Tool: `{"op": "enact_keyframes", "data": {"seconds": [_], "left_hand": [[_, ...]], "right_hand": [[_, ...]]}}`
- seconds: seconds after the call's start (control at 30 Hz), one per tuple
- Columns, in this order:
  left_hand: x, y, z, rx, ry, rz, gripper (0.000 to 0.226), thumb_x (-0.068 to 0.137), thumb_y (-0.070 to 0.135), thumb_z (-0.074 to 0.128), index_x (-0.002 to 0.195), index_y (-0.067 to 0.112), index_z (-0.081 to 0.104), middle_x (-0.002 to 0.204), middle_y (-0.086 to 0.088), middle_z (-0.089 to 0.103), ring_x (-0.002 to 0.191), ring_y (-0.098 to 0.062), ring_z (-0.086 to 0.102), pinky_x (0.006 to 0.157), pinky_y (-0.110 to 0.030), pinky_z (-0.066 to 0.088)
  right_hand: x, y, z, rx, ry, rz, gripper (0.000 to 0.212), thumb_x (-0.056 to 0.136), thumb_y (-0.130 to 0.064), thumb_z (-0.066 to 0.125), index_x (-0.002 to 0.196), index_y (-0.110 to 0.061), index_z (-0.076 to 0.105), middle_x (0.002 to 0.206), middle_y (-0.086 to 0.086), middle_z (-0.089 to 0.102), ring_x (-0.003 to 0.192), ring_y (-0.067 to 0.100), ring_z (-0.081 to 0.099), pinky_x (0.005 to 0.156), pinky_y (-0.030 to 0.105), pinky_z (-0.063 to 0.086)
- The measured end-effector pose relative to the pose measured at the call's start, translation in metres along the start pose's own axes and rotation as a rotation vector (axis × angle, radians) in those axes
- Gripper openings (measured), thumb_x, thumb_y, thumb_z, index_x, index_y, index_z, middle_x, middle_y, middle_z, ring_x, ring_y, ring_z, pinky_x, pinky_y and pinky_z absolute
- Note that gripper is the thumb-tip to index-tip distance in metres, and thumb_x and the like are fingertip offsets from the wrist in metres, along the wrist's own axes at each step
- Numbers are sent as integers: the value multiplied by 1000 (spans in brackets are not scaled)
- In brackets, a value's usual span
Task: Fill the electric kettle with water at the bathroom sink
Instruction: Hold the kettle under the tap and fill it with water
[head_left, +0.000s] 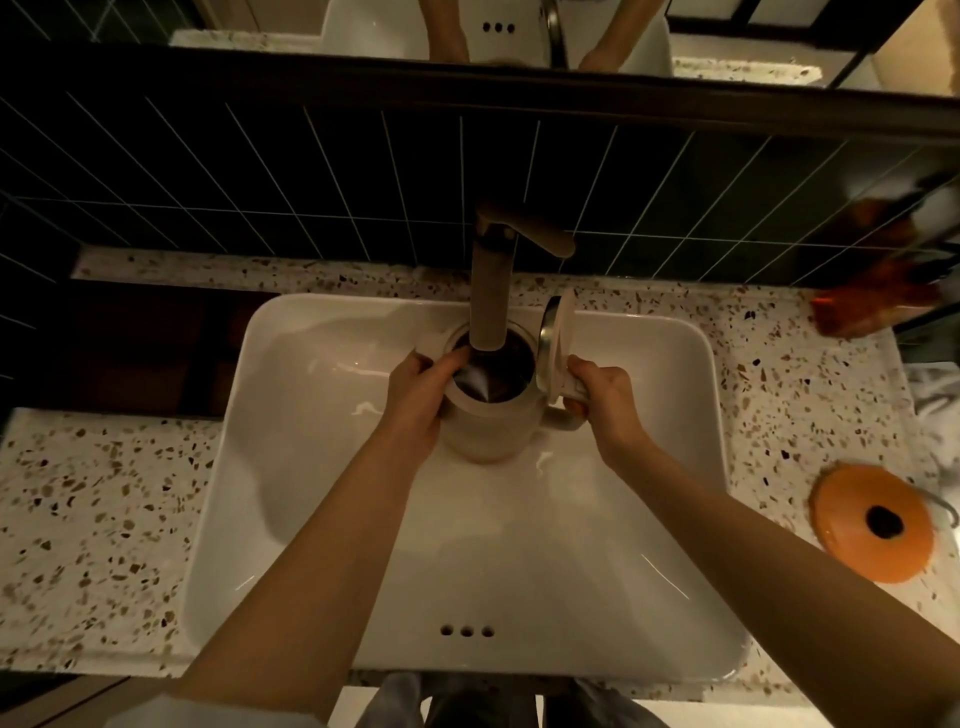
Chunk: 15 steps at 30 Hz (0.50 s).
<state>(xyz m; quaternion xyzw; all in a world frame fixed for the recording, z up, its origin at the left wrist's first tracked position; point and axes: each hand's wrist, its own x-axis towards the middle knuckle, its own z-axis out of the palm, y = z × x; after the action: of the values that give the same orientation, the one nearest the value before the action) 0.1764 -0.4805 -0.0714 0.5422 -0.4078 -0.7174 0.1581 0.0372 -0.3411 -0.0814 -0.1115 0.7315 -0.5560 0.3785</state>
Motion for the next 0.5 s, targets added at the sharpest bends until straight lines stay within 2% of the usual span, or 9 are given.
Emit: {"op": "enact_keyframes", "data": {"seconds": [0.03,0.07,0.1,0.13,0.2,0.23,0.33,0.4,0.5], "left_hand": [[1,-1,0,23,14,12,20,81,20,76,82,13,58,79,-7,68,74,-19,67,54,-23,50],[0,-1,1,41,18,23,21,81,23,76,81,15,57,77,-4,66,73,-18,65,52,-21,47],[1,-1,0,50,11,27,23,80,28,78,87,14,61,82,-3,68,79,-18,66,59,-21,49],[1,-1,0,49,-3,37,37,77,34,79,103,13,63,97,-3,70,92,-19,67,74,-24,52],[0,5,0,14,43,73,71,78,36,78,141,23,46,133,2,59,119,-16,58,98,-31,45],[-2,11,1,15,110,134,75,83,31,74,148,26,37,140,3,52,126,-15,52,100,-29,41],[-7,38,11,125,207,479,65,91,19,67,149,22,36,146,1,49,133,-10,45,108,-28,37],[-9,53,21,258,161,673,60,92,19,64,147,20,40,146,1,49,135,-8,44,113,-27,34],[-3,66,36,568,48,859,56,94,24,60,147,19,42,151,-4,45,141,-17,37,115,-28,29]], "right_hand": [[1,1,0,-8,2,-6,40,97,-19,47,61,-4,55,53,11,43,46,12,40,53,22,36],[2,2,0,-11,-3,-14,38,97,-19,47,66,-1,59,56,13,45,48,14,41,55,23,37],[2,2,-1,-11,-13,-20,36,97,-18,47,70,1,61,59,16,46,50,16,43,57,25,38],[1,0,-1,-12,-26,-23,37,97,-17,47,69,2,61,60,17,48,50,16,46,57,24,39],[-1,-6,-1,4,-64,-16,44,98,-11,45,57,-1,55,50,10,57,45,7,55,52,17,45],[-3,-8,-1,21,-88,-7,49,99,-7,44,51,-4,54,44,-1,60,42,1,57,48,13,46],[-8,-13,0,31,-113,-13,56,99,-2,41,46,-11,55,35,-9,58,37,-5,56,45,7,45],[-9,-15,1,31,-111,-19,52,100,-2,41,50,-11,52,33,-9,56,36,-5,54,45,6,45],[-10,-15,1,42,-114,-12,53,100,-2,40,50,-12,52,33,-10,56,36,-6,54,45,5,44]]}}
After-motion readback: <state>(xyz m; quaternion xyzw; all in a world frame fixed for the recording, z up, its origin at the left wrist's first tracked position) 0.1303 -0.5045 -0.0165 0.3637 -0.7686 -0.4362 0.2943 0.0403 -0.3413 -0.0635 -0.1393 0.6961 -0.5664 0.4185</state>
